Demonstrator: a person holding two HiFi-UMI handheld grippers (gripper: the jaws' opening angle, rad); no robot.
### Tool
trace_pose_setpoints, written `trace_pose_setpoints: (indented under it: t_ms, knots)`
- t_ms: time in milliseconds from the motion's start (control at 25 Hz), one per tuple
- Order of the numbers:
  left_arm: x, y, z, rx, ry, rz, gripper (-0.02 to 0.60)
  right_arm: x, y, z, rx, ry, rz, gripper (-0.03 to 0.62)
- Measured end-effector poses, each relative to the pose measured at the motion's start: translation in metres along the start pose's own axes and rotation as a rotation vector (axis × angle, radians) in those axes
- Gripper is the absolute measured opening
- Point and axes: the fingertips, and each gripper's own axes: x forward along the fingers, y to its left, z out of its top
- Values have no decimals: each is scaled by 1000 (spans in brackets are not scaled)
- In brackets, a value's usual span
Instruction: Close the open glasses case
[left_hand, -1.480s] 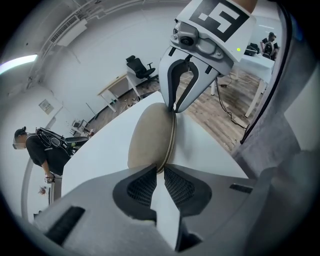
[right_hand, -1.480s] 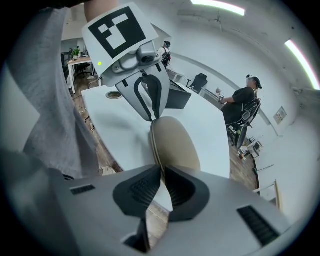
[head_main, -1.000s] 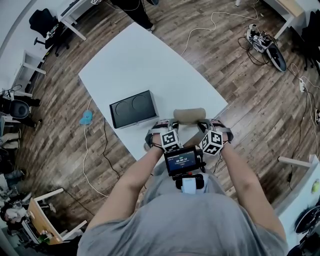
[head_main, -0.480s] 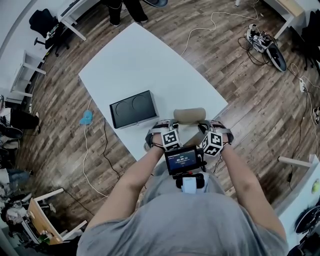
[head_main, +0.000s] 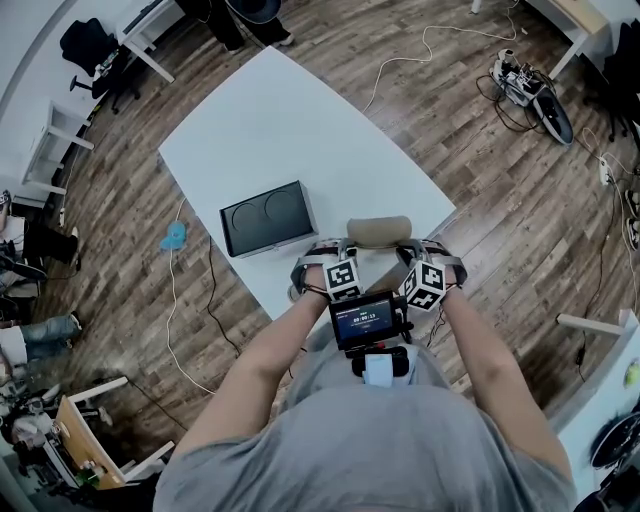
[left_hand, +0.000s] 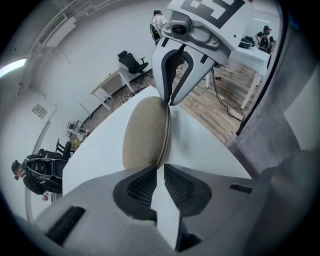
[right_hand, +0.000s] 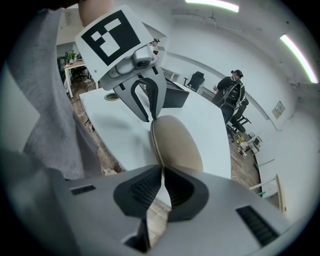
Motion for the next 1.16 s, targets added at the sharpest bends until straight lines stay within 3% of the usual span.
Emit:
trace_pose_setpoints:
  t_ms: [1160]
  knots:
    - [-2,1,-2,22,10,4,48,-10,-6,0,-28,7,-16,32]
